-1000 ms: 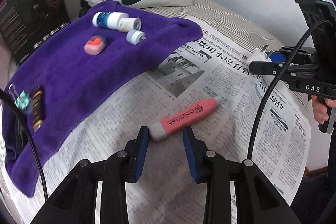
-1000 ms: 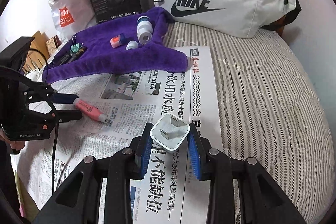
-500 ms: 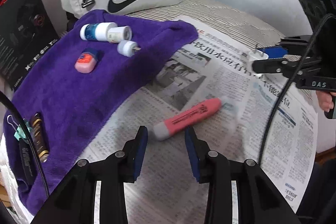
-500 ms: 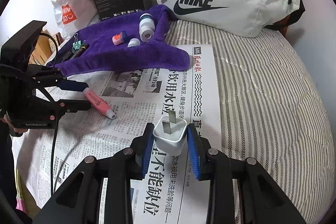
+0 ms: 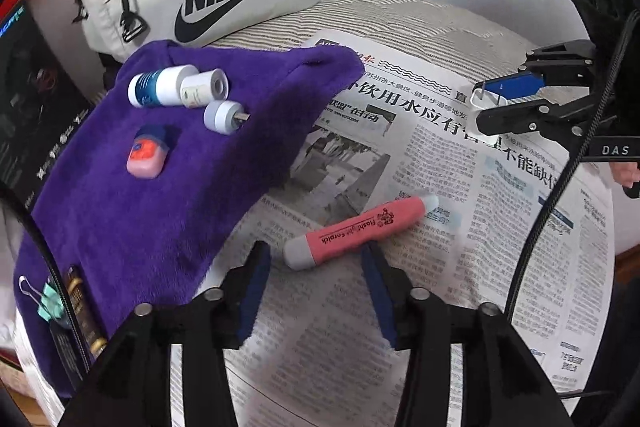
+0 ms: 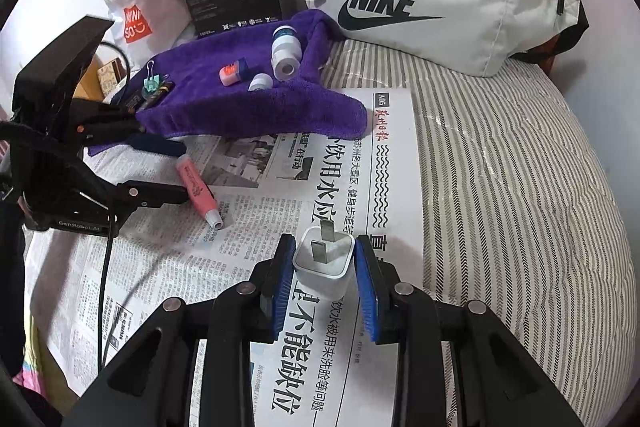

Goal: Organize rigid objects
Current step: 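Close the left tool on the pink highlighter and lift it, then carry the highlighter with the left tool while the right tool carries the charger toward the towel, then lower the highlighter beside the bottle while the right tool sets the charger beside the tin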

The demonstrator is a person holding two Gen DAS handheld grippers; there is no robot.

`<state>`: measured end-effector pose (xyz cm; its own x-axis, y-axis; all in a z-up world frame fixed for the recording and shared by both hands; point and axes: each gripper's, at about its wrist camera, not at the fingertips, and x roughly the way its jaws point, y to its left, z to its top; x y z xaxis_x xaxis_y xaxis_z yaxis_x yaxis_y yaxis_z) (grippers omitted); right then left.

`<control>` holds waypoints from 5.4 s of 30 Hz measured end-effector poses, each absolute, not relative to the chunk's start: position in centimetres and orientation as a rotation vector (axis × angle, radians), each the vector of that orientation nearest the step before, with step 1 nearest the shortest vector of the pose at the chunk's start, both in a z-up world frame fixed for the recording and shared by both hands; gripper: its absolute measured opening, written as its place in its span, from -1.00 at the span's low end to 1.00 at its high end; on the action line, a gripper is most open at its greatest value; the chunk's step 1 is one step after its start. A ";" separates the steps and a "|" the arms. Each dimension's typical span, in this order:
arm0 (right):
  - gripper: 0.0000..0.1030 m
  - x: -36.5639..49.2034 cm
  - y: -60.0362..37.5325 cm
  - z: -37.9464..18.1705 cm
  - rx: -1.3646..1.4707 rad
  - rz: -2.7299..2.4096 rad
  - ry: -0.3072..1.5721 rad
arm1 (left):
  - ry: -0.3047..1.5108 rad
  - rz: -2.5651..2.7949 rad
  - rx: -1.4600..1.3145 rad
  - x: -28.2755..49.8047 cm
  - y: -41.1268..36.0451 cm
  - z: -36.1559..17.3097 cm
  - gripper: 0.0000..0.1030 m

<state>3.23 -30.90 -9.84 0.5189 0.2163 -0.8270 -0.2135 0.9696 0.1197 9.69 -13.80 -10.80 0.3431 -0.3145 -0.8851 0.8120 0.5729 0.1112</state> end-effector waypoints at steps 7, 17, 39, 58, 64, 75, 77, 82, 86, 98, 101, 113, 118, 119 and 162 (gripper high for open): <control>-0.41 3.3 -31.0 -10.2 0.007 0.261 1.000 | 0.960 -0.781 0.545 9.7 -12.9 -10.8 -0.38; -0.41 3.4 -30.8 -10.9 -0.003 0.265 1.021 | 0.837 -0.851 0.737 7.2 -14.8 -9.9 -0.04; -0.41 3.3 -31.4 -10.7 0.015 0.293 1.016 | 0.943 -0.937 0.547 7.2 -14.0 -10.7 -0.67; -0.43 3.3 -29.9 -9.7 0.003 0.287 0.977 | 0.977 -0.676 0.349 4.3 -8.1 -10.5 -0.67; -0.43 4.4 -26.0 -9.6 -0.038 0.359 0.967 | 0.998 -0.520 0.250 3.3 -2.2 -10.3 -0.67; -0.43 5.3 -21.8 -11.1 -0.096 0.356 0.974 | 0.991 -0.332 0.168 2.3 2.7 -10.6 -0.66; -0.43 5.3 -21.7 -11.2 -0.114 0.356 0.973 | 0.991 -0.314 0.197 2.1 2.2 -10.6 -0.66; -0.42 5.2 -21.8 -11.3 -0.107 0.355 0.950 | 0.982 -0.325 0.181 1.9 2.3 -10.6 -0.66; -0.43 5.4 -22.2 -11.2 -0.089 0.374 0.952 | 0.994 -0.333 0.173 1.9 2.5 -10.5 -0.67; -0.43 5.1 -22.9 -10.9 -0.075 0.370 0.977 | 1.002 -0.319 0.127 1.6 3.5 -10.5 -0.67; -0.43 5.0 -22.9 -10.6 -0.063 0.378 0.980 | 1.005 -0.324 0.101 1.7 4.0 -10.2 -0.68; -0.43 5.4 -22.3 -9.2 -0.067 0.415 0.952 | 0.988 -0.321 0.061 1.9 5.4 -8.6 -0.68; -0.43 5.7 -22.0 -8.5 -0.061 0.433 0.939 | 0.979 -0.333 0.044 2.4 5.5 -7.9 -0.68; -0.43 5.8 -21.9 -8.3 -0.061 0.437 0.936 | 0.977 -0.334 0.043 2.6 5.5 -7.8 -0.68; -0.43 19.3 -17.0 -10.0 -0.171 0.498 1.010 | 0.996 -0.377 0.022 14.3 4.2 -5.6 -0.68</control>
<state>19.25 -16.98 -10.03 0.4317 0.3199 -0.8434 -0.4745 0.8757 0.0893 14.26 4.25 -5.63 0.4845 -0.3000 -0.8217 0.3200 0.9350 -0.1527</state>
